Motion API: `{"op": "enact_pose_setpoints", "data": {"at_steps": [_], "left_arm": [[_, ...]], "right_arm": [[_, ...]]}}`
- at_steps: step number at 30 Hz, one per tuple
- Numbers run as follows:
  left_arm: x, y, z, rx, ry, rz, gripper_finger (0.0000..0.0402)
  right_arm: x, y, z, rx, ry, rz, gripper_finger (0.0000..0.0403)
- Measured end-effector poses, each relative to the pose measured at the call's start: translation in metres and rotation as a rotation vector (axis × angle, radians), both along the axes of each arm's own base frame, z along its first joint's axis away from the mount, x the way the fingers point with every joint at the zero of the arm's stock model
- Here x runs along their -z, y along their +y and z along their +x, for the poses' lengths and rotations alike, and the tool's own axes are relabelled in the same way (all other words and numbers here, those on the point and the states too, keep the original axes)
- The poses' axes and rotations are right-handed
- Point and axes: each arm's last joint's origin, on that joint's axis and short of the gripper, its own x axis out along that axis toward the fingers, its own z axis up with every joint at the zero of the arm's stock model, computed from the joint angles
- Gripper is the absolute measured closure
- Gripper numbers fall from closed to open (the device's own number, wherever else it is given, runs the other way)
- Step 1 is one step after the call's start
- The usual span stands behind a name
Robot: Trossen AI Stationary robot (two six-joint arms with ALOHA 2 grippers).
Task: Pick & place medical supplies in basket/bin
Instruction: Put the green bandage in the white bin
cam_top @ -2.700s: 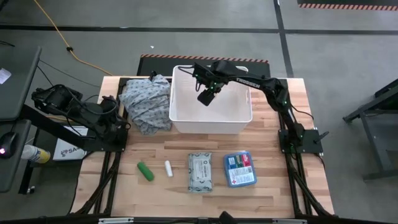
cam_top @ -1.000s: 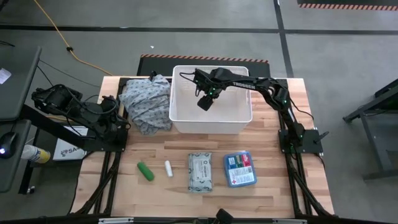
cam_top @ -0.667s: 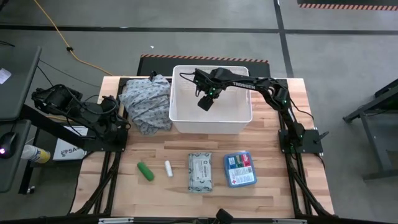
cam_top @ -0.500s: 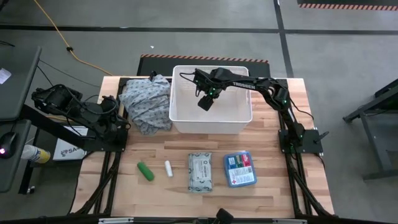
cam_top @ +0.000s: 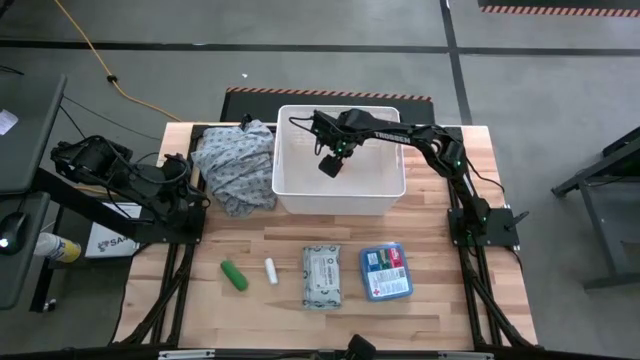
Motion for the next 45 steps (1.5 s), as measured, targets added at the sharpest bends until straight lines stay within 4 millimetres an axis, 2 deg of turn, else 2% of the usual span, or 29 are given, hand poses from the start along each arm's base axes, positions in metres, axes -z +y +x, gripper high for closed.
{"op": "enact_pose_setpoints", "data": {"at_steps": [18,36,40,45], "left_arm": [[0.000,0.000,0.000,-0.001,0.000,0.002,0.0362],[0.000,0.000,0.000,-0.003,-0.001,0.004,0.0362],[0.000,0.000,0.000,-0.003,-0.001,0.004,0.0362],[0.000,0.000,0.000,-0.003,-0.001,0.004,0.0362]], "right_arm": [[0.001,0.004,-0.009,-0.029,0.097,0.041,0.0125],[-0.001,0.008,-0.009,-0.096,0.066,0.127,0.0126],[-0.010,0.008,-0.011,-0.096,0.071,0.125,0.0125],[-0.033,0.009,-0.009,-0.099,0.048,0.112,0.0126]]}}
